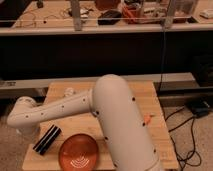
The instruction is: Push the eraser across the table
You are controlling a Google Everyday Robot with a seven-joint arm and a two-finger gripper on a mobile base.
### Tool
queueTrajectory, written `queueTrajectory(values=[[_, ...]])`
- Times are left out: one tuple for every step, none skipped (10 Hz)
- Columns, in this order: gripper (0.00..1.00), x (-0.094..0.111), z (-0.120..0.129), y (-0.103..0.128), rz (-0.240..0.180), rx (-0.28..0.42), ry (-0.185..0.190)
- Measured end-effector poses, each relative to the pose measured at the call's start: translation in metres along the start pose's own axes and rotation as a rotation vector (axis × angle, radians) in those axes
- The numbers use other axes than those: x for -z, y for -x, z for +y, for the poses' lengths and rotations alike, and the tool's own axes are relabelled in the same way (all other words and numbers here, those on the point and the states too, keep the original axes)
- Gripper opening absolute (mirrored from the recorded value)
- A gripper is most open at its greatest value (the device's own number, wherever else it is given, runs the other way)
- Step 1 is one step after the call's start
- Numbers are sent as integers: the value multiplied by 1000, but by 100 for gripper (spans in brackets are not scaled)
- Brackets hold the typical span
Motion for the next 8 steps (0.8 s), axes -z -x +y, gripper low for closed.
queueTrajectory(values=[[1,-2,-1,-2,6,-6,4],[1,-4,-1,-4,9,-16,5],[1,-5,0,-9,12,-30,6],[1,-6,1,-13,17,-46,6],[1,-8,1,-17,28,-58,12],[1,-8,0,-20,46,-72,21],[1,-9,1,-22,60,-86,35],[1,-9,1,-25,72,-94,41]])
